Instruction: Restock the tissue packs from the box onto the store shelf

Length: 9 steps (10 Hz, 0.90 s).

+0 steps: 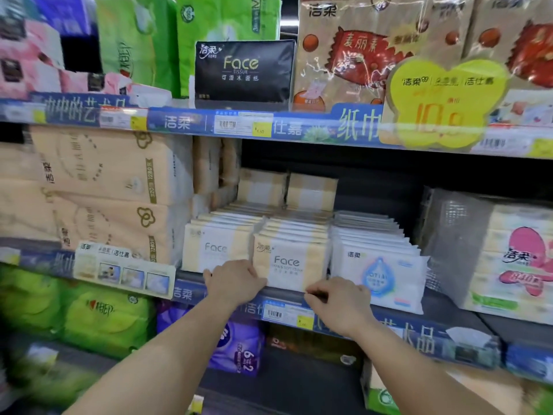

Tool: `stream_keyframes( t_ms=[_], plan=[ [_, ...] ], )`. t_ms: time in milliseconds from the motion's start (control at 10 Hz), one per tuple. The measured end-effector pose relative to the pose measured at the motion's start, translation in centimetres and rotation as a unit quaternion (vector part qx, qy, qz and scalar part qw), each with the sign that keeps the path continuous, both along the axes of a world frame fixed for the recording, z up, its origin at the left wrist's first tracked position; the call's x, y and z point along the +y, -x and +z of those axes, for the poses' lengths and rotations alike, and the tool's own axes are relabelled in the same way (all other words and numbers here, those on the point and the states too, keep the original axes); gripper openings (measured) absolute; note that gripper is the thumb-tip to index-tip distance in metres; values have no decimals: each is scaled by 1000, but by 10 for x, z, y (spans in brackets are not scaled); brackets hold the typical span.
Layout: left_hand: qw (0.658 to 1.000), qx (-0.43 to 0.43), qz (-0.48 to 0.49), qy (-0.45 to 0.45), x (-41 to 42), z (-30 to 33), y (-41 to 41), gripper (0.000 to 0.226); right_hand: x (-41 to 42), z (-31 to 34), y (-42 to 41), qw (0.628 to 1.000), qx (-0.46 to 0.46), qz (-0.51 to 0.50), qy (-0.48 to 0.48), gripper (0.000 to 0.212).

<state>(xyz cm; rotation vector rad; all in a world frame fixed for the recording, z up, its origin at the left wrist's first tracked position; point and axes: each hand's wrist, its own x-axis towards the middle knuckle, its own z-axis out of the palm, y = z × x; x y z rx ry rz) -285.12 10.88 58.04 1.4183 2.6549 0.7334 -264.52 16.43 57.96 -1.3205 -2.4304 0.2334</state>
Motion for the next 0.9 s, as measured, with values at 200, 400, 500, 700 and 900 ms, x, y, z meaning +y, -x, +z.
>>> stream_keyframes(
  t_ms=[200, 400, 500, 700, 900],
  plan=[
    [999, -7, 12, -48, -8, 0, 1, 43, -3, 2, -16, 998, 53, -35, -19, 36],
    [999, -32, 7, -4, -1, 6, 3, 54, 9, 3, -35, 994, 35, -107, -9, 41],
    [1000, -17, -3, 7, 2, 6, -1, 52, 6, 1, -27, 996, 23, -86, 0, 38],
    [993, -32, -27, -112, -23, 3, -9, 33, -1, -12, -34, 996, 39, -71, -39, 31],
    [979, -14, -91, -179, -70, -5, -12, 25, -48, -11, -45, 983, 87, -111, -114, 20]
  ],
)
